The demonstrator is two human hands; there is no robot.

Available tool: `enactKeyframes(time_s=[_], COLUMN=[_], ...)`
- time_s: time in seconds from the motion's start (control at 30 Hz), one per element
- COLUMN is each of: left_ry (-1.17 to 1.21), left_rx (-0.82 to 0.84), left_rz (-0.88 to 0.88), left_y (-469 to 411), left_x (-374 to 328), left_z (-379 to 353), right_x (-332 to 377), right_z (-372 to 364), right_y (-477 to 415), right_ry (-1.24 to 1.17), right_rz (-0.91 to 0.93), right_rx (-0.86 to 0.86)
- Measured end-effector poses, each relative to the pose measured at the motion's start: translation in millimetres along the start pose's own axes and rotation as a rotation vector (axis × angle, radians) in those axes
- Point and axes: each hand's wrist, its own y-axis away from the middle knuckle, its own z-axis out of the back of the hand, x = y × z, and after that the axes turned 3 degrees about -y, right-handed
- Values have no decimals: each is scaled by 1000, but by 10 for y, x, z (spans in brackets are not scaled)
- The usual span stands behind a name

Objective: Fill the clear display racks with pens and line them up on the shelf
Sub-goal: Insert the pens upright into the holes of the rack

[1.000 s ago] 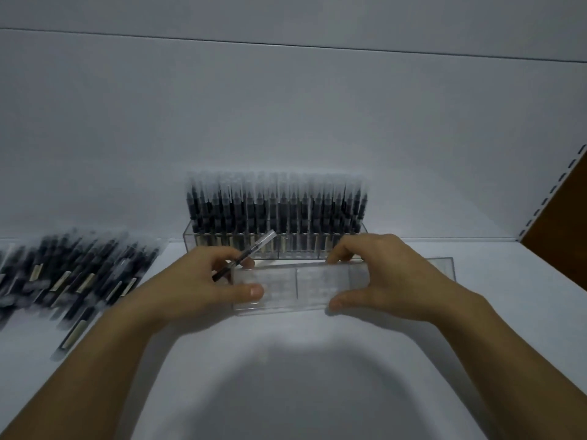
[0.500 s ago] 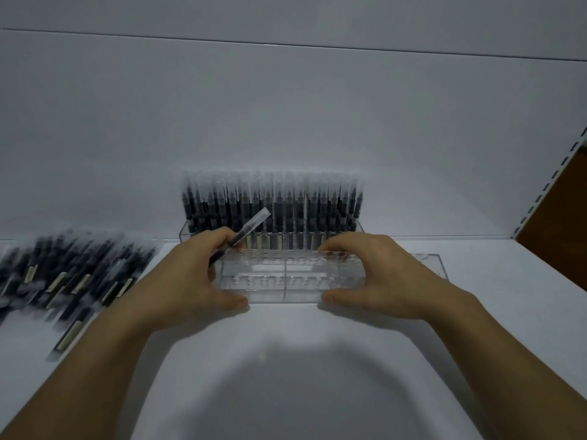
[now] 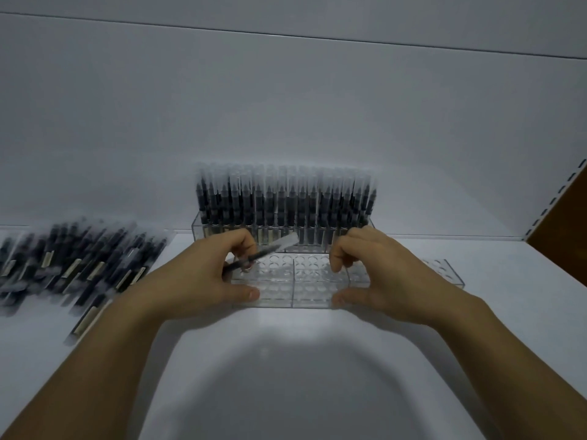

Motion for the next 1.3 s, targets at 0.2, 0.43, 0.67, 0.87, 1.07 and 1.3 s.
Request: enactKeyframes(time_s=[0.2, 0.43, 0.67, 0.87, 1.07, 1.3], left_ry=[9, 315, 435, 429, 112, 159], left_rx=[-49, -170, -317, -191, 79, 46], left_rz=[-23, -85, -185, 64, 185, 194], left_y=[-9, -13, -2, 33, 31, 14], left_x=[8, -45, -139, 12, 73, 100], left_z=[-6, 78, 125, 188, 72, 68], right_x=[86, 488, 804, 794, 631, 594], right_z=[-73, -43, 33, 24, -176, -276], right_y=[-17, -384, -791, -821, -687, -697], right_ry=[-240, -809, -1023, -1143, -1001, -797], right_rz=[74, -22, -82, -77, 3, 99], right_rx=[-253, -249, -283, -541, -658, -649])
